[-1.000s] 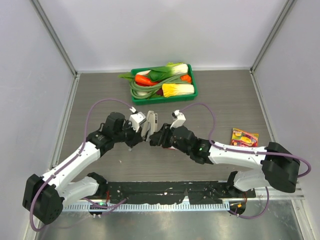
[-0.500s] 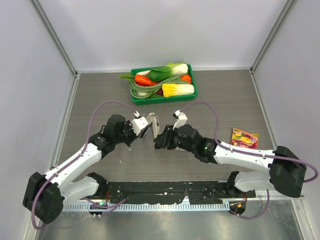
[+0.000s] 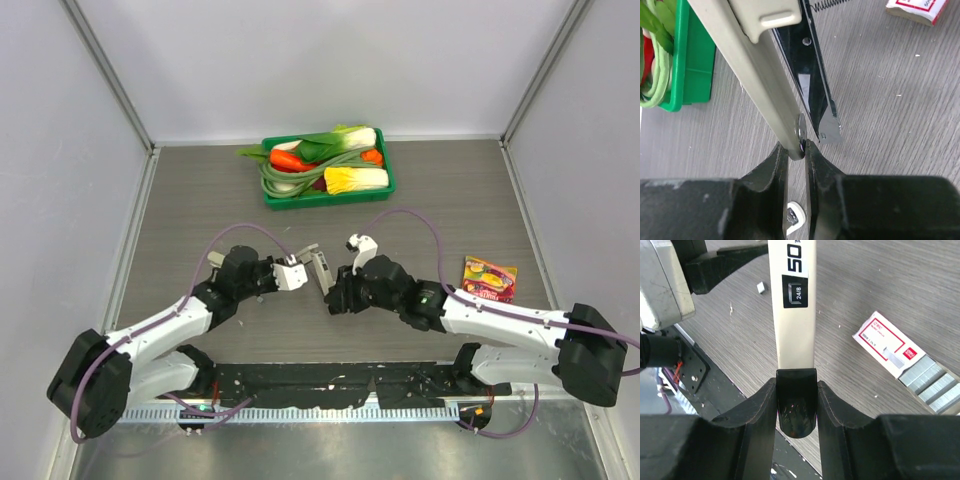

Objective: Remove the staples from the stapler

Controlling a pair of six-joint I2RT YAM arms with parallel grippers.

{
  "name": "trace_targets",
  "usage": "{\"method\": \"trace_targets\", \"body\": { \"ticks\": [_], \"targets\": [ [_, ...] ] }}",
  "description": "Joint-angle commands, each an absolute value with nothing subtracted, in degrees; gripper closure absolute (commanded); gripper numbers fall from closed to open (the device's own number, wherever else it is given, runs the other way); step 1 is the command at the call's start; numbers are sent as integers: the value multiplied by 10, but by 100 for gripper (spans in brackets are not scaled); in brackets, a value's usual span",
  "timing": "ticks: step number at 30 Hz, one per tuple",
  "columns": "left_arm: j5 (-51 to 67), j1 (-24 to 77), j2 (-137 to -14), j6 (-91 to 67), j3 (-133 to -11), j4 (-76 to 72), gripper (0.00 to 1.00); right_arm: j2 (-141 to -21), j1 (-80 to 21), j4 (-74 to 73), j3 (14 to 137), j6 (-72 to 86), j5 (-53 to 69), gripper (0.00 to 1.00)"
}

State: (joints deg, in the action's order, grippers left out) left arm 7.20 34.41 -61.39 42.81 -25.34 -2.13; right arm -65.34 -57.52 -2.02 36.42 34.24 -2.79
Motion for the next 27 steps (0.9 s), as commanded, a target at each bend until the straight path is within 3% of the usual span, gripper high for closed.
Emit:
{"method": "trace_targets", "body": {
  "ticks": [1, 12, 19, 24, 27],
  "targets": [
    [43, 351, -617, 526, -227, -91, 98, -631, -569, -22, 356, 311, -49, 99],
    [12, 352, -622, 564, -200, -155, 96, -635, -584, -11, 316, 301, -56, 99],
    [15, 354, -612, 524, -231, -121, 95, -649, -586, 25, 329, 300, -63, 99],
    [49, 363, -607, 407, -322, -3, 85, -664, -584, 61, 392, 282, -134, 99],
    [97, 363, -607, 282, -402, 141, 72, -698, -572, 89, 469, 272, -185, 99]
  ]
}}
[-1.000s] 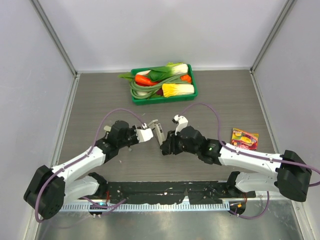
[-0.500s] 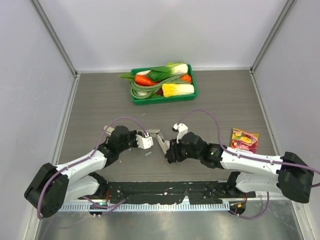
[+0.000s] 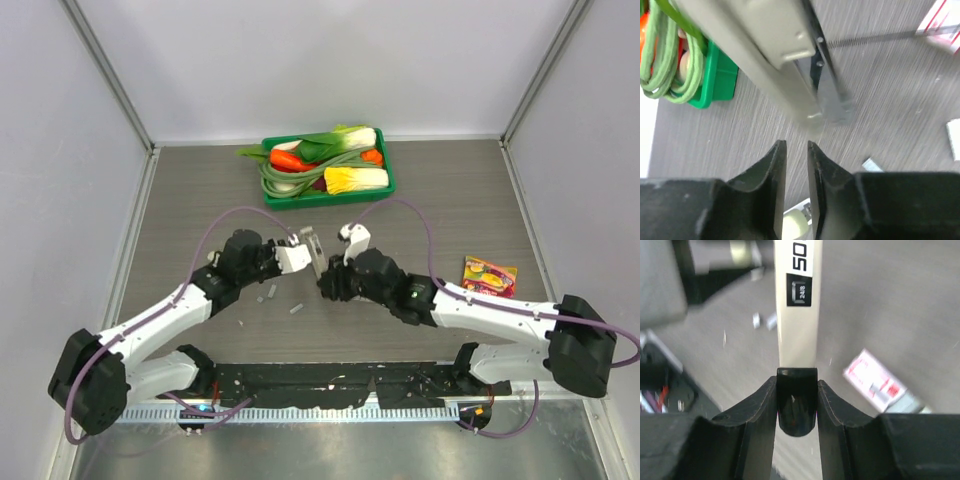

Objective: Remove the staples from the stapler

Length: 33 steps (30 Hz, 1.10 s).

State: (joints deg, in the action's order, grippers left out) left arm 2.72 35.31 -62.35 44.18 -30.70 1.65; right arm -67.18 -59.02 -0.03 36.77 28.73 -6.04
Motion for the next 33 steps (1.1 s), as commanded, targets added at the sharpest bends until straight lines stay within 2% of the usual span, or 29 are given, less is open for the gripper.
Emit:
{"method": "trace_targets", "body": {
  "ticks": [1, 2, 3, 6, 16, 22, 33],
  "targets": [
    [112, 362, -611, 244, -443, 170, 71, -706, -570, 94, 480, 272, -192, 99],
    [136, 362, -612, 216, -460, 202, 69, -721, -567, 103, 489, 272, -198, 99],
    [189, 362, -608, 170, -473, 247, 62, -729, -566, 105, 510, 272, -205, 99],
    [220, 362, -599, 114, -504, 293, 54, -765, -563, 104, 554, 265, -204, 99],
    [142, 321, -577, 59, -600, 391, 52, -854, -557, 83, 613, 216, -173, 99],
    [120, 316, -569, 37, -639, 466, 52, -931, -558, 156, 628, 164, -155, 99],
    [117, 290, -554, 36, -664, 542, 49, -1080, -563, 250, 745, 76, -123, 99]
  ]
}}
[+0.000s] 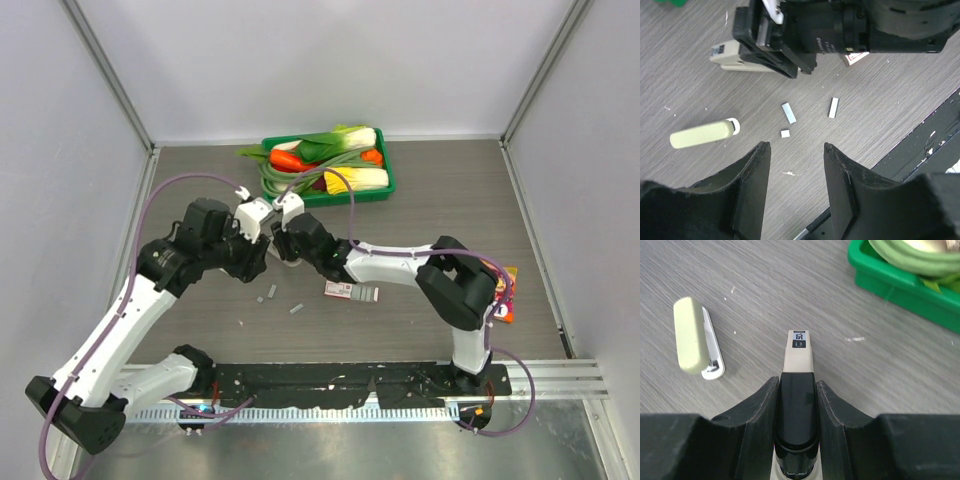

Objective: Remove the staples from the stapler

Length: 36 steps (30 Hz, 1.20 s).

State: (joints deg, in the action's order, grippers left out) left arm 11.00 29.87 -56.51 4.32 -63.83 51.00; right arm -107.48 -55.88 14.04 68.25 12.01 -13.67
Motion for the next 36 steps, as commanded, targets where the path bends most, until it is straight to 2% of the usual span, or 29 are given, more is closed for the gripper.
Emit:
{"method": "trace_targets", "body": {
  "ticks": [1, 10, 16, 19, 20, 23, 27, 28, 33, 36],
  "targets": [
    [119, 290, -555, 40, -664, 545, 49, -1085, -564, 248, 750, 71, -122, 99],
    [117, 268, -564, 33, -657, 532, 49, -1100, -563, 197, 711, 57, -106, 99],
    [115, 236, -593, 13, -654, 515, 49, -1095, -559, 148, 702, 57, -98, 82],
    [121, 223, -599, 8, -650, 498, 49, -1092, -559, 132, 696, 62, -92, 72],
    [121, 221, -599, 6, -648, 494, 49, -1089, -559, 127, 693, 67, -98, 61],
    [112, 220, -614, -11, -647, 485, 49, -1072, -559, 106, 690, 90, -119, 43],
    [81, 213, -641, -16, -639, 470, 48, -1036, -559, 76, 694, 136, -167, 29],
    [81, 208, -651, -18, -637, 464, 48, -1029, -559, 53, 698, 148, -173, 20],
    [85, 158, -681, -29, -637, 448, 48, -1013, -569, -129, 776, 270, -229, 20],
    [83, 128, -704, -27, -644, 437, 48, -1013, -595, -185, 810, 367, -248, 22]
  ]
}}
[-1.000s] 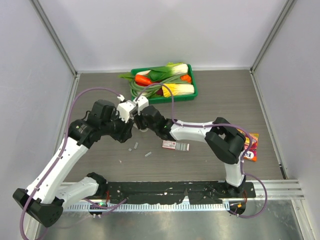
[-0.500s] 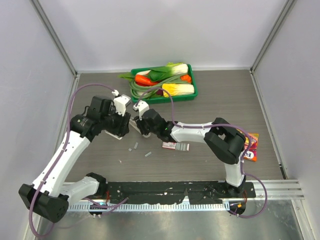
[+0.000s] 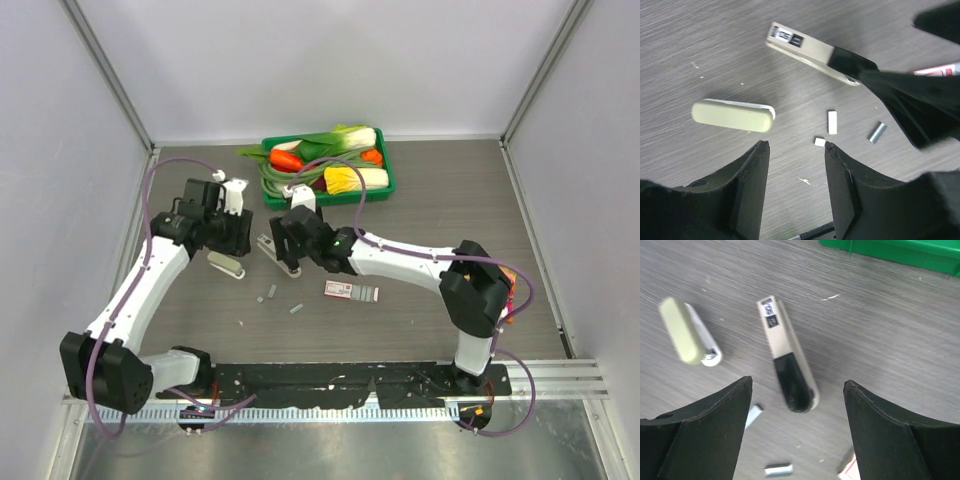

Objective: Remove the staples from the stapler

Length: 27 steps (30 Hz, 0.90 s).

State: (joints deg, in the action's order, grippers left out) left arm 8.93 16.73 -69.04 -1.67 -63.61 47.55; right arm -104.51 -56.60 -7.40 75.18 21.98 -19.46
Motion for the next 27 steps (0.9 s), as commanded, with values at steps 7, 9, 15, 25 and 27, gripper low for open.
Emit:
{"method": "trace_targets", "body": {
  "ticks": [7, 9, 15, 25, 27],
  "targets": [
    [84, 100, -721, -17, -650, 439, 48, -1148, -674, -393, 992, 523, -323, 29],
    [75, 100, -703, -9, -644, 431, 47, -1177, -694, -447, 1028, 549, -357, 29],
    [80, 91, -692, -3, -653, 442, 46, -1219, -715, -439, 1040, 614, -371, 37],
    [72, 84, -695, -10, -645, 437, 47, -1244, -696, -395, 1000, 637, -353, 48],
    [64, 83, -698, -11, -643, 433, 46, -1250, -692, -388, 996, 638, -347, 50]
  ]
}}
